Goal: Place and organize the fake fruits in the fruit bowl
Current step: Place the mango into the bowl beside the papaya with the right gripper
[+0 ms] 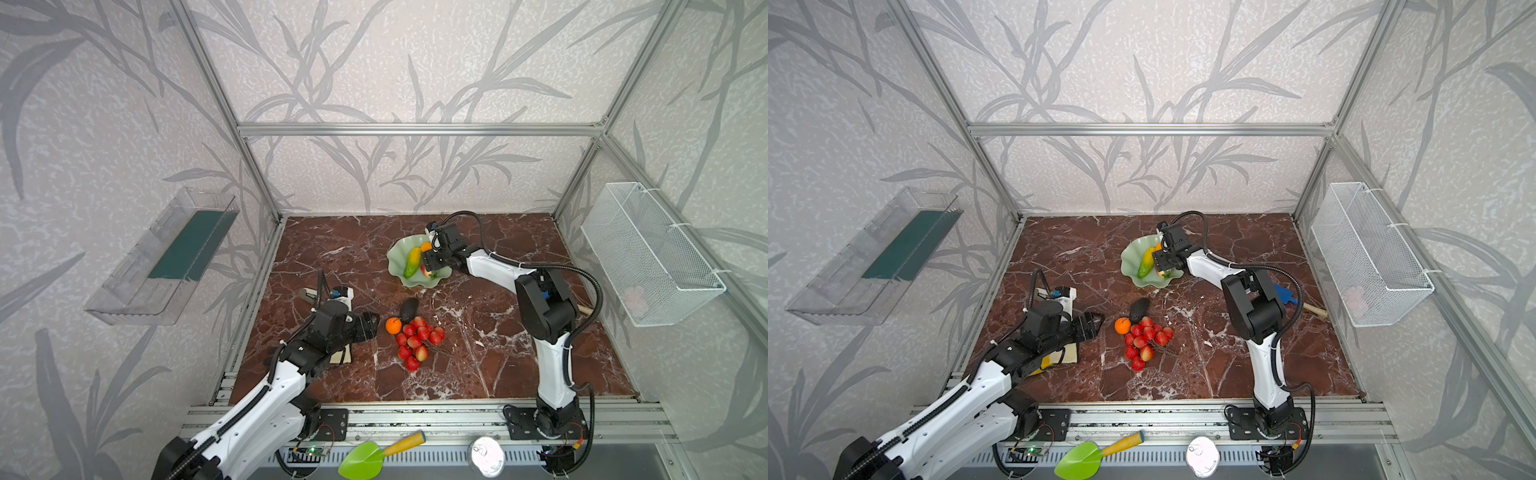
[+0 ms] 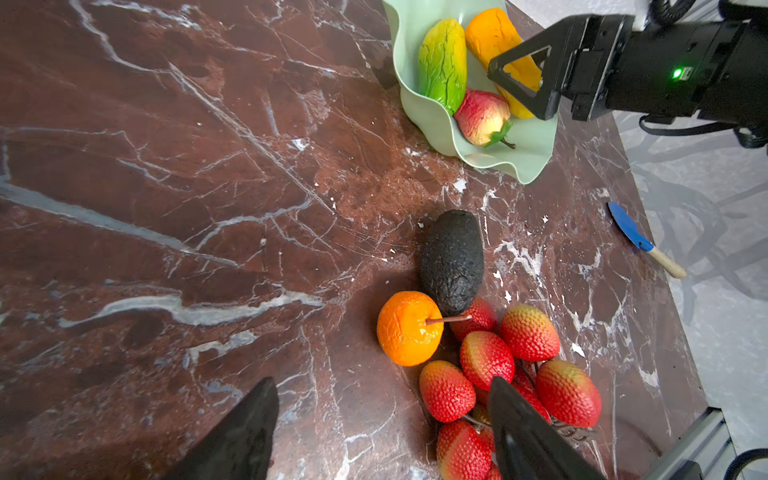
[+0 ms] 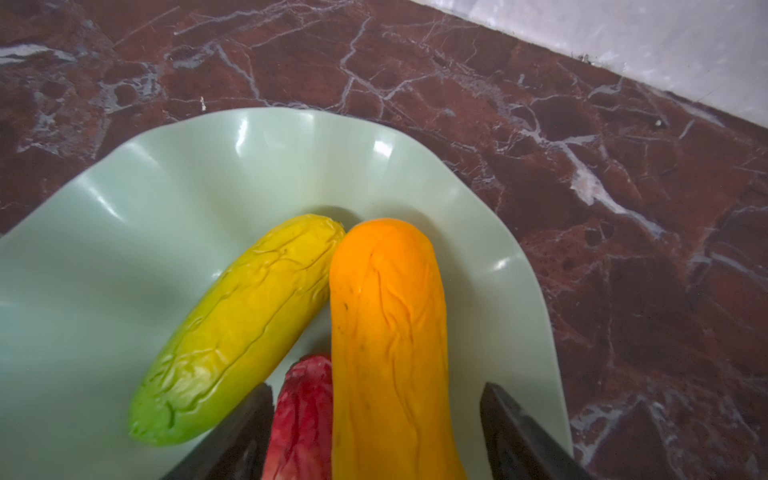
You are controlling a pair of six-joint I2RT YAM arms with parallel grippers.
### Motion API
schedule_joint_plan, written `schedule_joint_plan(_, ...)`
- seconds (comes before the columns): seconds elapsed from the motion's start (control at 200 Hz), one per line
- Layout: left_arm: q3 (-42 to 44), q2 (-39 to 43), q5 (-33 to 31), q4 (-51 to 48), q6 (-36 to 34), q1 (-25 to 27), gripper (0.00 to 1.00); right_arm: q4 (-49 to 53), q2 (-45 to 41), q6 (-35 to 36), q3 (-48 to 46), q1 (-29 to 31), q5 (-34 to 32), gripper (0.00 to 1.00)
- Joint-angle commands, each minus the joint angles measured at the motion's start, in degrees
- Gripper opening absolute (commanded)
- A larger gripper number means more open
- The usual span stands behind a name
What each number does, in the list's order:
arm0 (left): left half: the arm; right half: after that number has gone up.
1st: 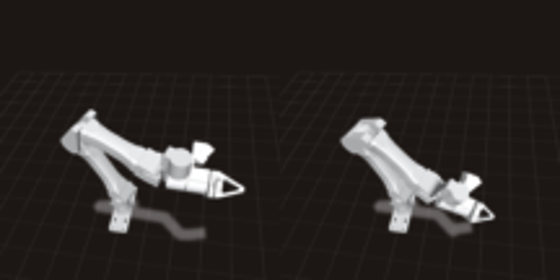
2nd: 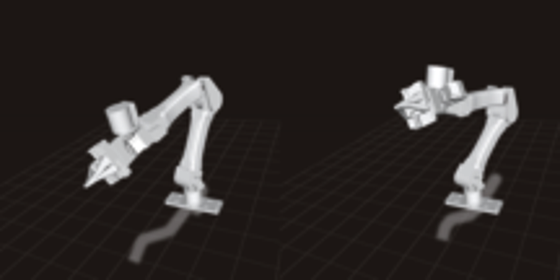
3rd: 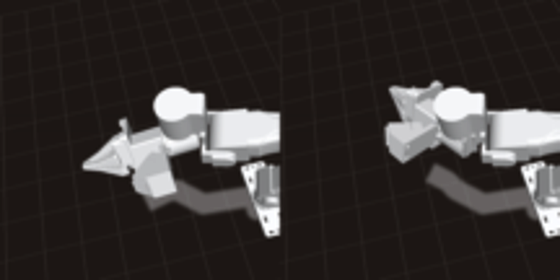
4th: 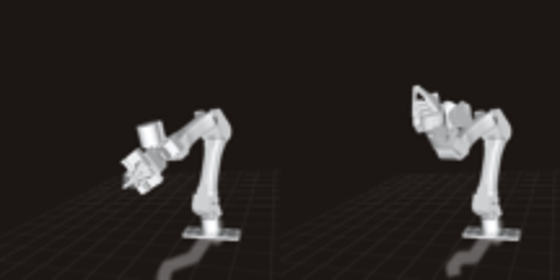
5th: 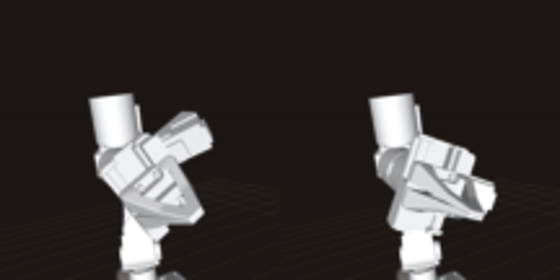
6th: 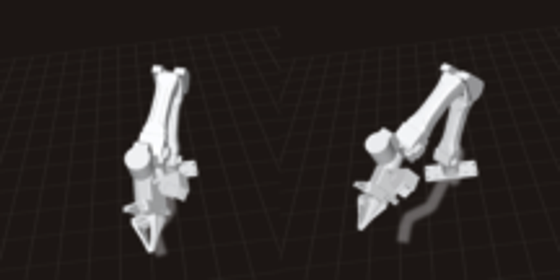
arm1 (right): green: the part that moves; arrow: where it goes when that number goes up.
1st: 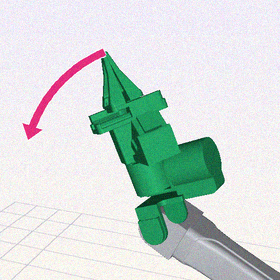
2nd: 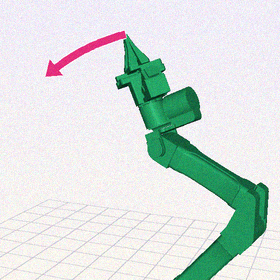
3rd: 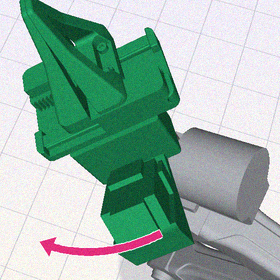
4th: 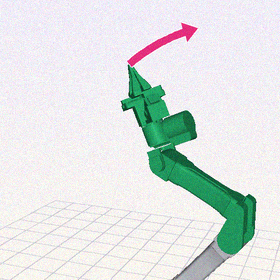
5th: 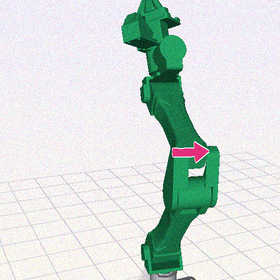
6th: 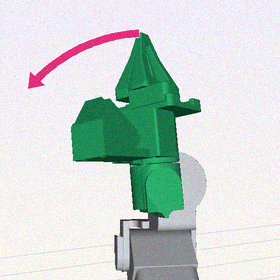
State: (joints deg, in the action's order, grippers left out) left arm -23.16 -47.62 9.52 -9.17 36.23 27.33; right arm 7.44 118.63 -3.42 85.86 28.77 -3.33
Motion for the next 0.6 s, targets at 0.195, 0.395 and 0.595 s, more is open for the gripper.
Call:
schedule_joint_plan(0.195, -1.7, -9.8, -0.2, 7.3, 0.5, 5.1, 0.79, -14.1, -28.8, -8.9, -24.1, 0.1, 3.1, 0.91)
schedule_joint_plan(0.395, -3.5, -17.6, -0.3, 11.1, 0.5, 7.7, 0.79, -15.5, -42.3, -12.7, -38.9, 0.1, 3.8, 0.94)
schedule_joint_plan(0.595, -5.4, -22.8, -2.5, 12.0, 0.4, 9.0, 0.78, -11.6, -51.3, -13.0, -46.7, 0.0, 2.3, 0.94)
